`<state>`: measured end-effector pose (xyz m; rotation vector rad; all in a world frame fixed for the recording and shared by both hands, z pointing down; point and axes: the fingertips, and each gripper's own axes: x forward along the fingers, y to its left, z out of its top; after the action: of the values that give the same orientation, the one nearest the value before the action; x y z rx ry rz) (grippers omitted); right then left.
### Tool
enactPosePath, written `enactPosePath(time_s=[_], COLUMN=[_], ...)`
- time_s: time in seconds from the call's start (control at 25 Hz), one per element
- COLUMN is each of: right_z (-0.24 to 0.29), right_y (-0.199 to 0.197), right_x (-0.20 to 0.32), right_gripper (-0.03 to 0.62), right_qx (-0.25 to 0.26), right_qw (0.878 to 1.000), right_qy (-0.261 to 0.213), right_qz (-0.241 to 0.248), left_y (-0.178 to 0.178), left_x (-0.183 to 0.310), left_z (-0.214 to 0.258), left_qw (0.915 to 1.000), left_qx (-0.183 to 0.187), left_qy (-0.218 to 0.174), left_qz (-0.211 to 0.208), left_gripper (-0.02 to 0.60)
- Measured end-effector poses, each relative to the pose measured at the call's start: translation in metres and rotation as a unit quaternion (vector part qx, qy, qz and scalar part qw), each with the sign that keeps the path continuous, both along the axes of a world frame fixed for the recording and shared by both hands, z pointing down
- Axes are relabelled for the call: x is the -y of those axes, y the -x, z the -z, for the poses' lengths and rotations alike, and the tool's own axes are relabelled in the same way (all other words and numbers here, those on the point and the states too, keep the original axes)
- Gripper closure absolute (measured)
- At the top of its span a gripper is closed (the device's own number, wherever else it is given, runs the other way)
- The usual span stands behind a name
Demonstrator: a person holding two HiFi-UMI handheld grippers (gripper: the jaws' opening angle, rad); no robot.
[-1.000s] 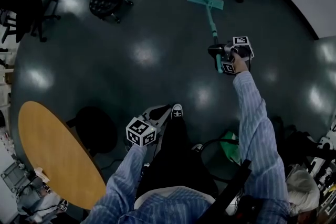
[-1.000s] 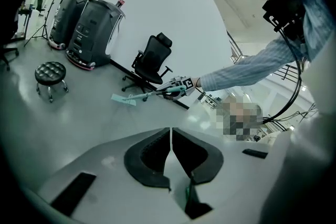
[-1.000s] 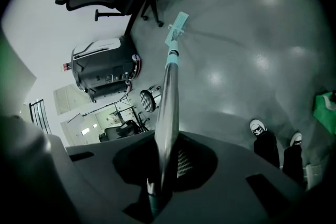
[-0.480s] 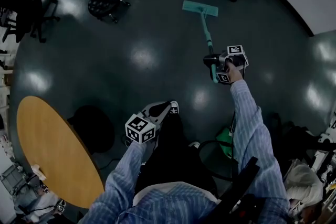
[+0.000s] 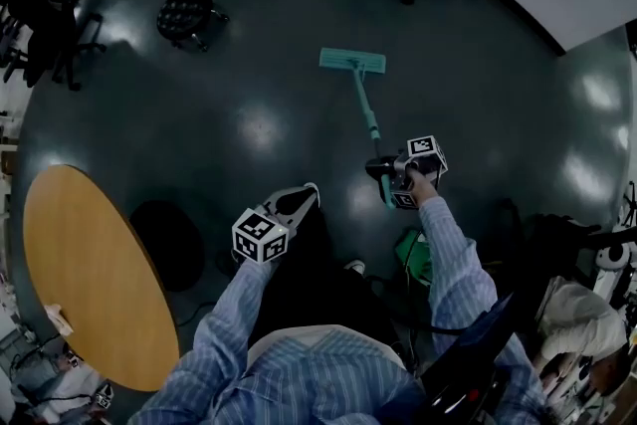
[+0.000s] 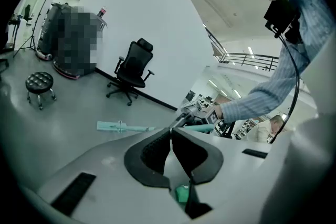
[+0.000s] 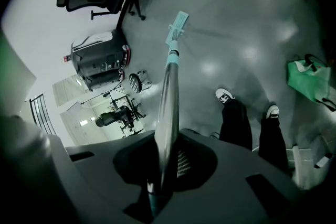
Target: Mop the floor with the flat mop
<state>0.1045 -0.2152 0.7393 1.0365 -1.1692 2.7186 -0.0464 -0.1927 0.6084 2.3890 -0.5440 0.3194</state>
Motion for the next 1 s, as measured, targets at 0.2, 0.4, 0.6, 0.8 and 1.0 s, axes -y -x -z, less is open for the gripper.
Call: enactPosePath(time_s=[0.2,0.4,0.6,0.8,1.0], right_z=[0.009,0.004,0.013,0.037,0.046], right_y=[0.008,0.011,0.012,0.015,0.0], right_x=[-0.105,-0.207,-0.306,-0.39,-0.47], right_gripper=[0.545,0.545,0.545,0.545,0.545], right_qx=[0.001,0.011,0.013,0.021,0.028], right_qw=[1.0,1.0,0.999,0.998,0.998], right_qy=[0.011,0.008,0.012,0.021,0.029], right_qz=[0.014,0.025,0.04,0.047,0.054], left_y=[0.0,0.004,-0.003,-0.016,-0.032], left_x=[-0.06,-0.118,-0.179,-0.234,-0.275], left_z=[0.014,0.021,0.032,0.039,0.04], left_qw=[1.0,0.9998,0.9993,0.9993,0.9993], left_qx=[0.0,0.003,-0.007,-0.015,-0.022], left_qy=[-0.008,-0.02,-0.032,-0.031,-0.028], left_qz=[-0.004,0.001,0.015,0.016,0.006], left_gripper=[0.566,0.566,0.566,0.566,0.566])
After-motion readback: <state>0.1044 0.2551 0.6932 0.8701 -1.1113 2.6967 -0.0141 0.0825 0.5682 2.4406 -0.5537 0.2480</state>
